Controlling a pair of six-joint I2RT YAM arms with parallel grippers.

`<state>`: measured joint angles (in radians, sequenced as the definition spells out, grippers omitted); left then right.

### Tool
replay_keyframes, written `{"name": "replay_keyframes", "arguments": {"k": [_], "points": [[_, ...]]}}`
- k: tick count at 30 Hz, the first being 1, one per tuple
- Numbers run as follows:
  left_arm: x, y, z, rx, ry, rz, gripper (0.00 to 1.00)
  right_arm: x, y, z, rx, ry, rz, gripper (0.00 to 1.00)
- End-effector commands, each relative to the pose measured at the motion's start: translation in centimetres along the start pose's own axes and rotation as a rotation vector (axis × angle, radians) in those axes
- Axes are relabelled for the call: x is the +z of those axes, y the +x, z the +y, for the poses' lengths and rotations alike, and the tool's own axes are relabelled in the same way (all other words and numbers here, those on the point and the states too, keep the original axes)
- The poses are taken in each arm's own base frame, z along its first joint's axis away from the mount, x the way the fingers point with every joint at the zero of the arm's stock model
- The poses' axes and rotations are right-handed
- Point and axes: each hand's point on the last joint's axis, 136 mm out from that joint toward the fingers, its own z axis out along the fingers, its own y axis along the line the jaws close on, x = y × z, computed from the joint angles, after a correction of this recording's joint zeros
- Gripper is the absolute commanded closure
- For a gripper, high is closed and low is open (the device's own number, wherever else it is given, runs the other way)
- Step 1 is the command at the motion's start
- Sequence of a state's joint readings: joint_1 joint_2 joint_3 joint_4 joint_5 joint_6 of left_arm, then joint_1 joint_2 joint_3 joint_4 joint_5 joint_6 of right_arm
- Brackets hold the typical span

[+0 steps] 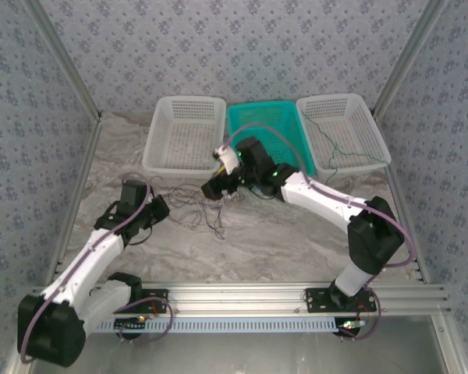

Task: Untangle the cables

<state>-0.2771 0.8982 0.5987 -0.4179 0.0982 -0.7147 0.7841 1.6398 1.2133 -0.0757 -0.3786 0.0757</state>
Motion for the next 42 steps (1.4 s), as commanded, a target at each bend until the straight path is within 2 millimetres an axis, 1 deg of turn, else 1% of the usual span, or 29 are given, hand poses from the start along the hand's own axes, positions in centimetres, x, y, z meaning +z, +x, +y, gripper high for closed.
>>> {"name": "replay_keyframes", "arguments": {"k": [1,2,4,6,8,10,12,15,16,19,22,24,26,28,29,31,34,37,39,40,41,42], "points": [[-2.0,-1.0,-3.6,0.064,0.135,-0.007,1.0,1.7,-1.9,1.6,-0.227,-0.007,-0.164,0.05],[-2.4,-1.1,-4.7,0.072,0.189,0.001,1.0,2.2,-1.9,2.0,-0.252,-0.015,-0.183,0.05],[-3.1,-1.4,-7.4,0.087,0.308,0.015,1.0,3.1,-2.1,2.0,-0.276,-0.018,-0.219,0.07],[-3.7,-1.9,-8.6,0.089,0.343,0.02,1.0,3.4,-2.4,2.1,-0.289,-0.038,-0.238,0.11],[-4.1,-2.2,-9.6,0.109,0.379,0.019,1.0,3.5,-2.5,2.4,-0.304,-0.059,-0.26,0.12],[-4.6,-2.4,-11.5,0.158,0.459,0.025,1.0,3.6,-2.6,2.4,-0.303,-0.061,-0.283,0.12],[-4.7,-2.3,-12.1,0.178,0.467,0.03,1.0,3.4,-2.6,2.8,-0.313,-0.085,-0.289,0.15],[-4.4,-2.5,-12.3,0.176,0.444,0.025,1.0,3.2,-2.1,4.2,-0.337,-0.16,-0.275,0.26],[-4.3,-2.7,-12.3,0.174,0.442,0.022,1.0,3.1,-2.0,4.8,-0.333,-0.198,-0.265,0.28],[-4.0,-2.8,-12.3,0.174,0.433,0.014,1.0,3.1,-1.8,6.1,-0.302,-0.287,-0.251,0.29],[-3.5,-2.9,-11.6,0.158,0.4,0.002,1.0,3.2,-1.2,7.4,-0.272,-0.369,-0.233,0.29],[-3.0,-2.8,-10.9,0.144,0.369,0.003,1.0,3.1,-0.8,7.4,-0.259,-0.376,-0.213,0.29],[-3.0,-2.8,-10.7,0.14,0.361,0.003,1.0,2.5,-0.8,6.7,-0.246,-0.341,-0.215,0.29],[-2.9,-2.8,-10.7,0.133,0.366,-0.005,1.0,1.2,-1.0,5.6,-0.223,-0.308,-0.233,0.29],[-2.9,-2.8,-10.7,0.13,0.37,-0.009,1.0,0.5,-1.3,5.4,-0.215,-0.299,-0.242,0.29],[-2.8,-2.9,-11.0,0.124,0.384,-0.011,1.0,-0.1,-1.3,5.6,-0.222,-0.279,-0.222,0.3],[-2.8,-3.1,-11.6,0.122,0.409,-0.01,1.0,0.6,-0.8,6.8,-0.253,-0.286,-0.177,0.3],[-2.6,-3.2,-12.0,0.127,0.419,-0.003,1.0,2.0,-1.1,7.5,-0.235,-0.314,-0.216,0.3],[-2.6,-3.3,-12.1,0.132,0.423,-0.004,1.0,3.1,-1.8,7.4,-0.223,-0.316,-0.242,0.35],[-2.7,-3.4,-12.2,0.132,0.426,-0.007,1.0,3.7,-2.1,7.4,-0.224,-0.317,-0.247,0.41],[-2.7,-3.4,-12.3,0.133,0.428,-0.008,1.0,4.1,-2.5,7.4,-0.228,-0.316,-0.252,0.51],[-2.8,-3.5,-12.4,0.135,0.433,-0.013,1.0,4.3,-2.8,7.3,-0.234,-0.316,-0.257,0.64]]}}
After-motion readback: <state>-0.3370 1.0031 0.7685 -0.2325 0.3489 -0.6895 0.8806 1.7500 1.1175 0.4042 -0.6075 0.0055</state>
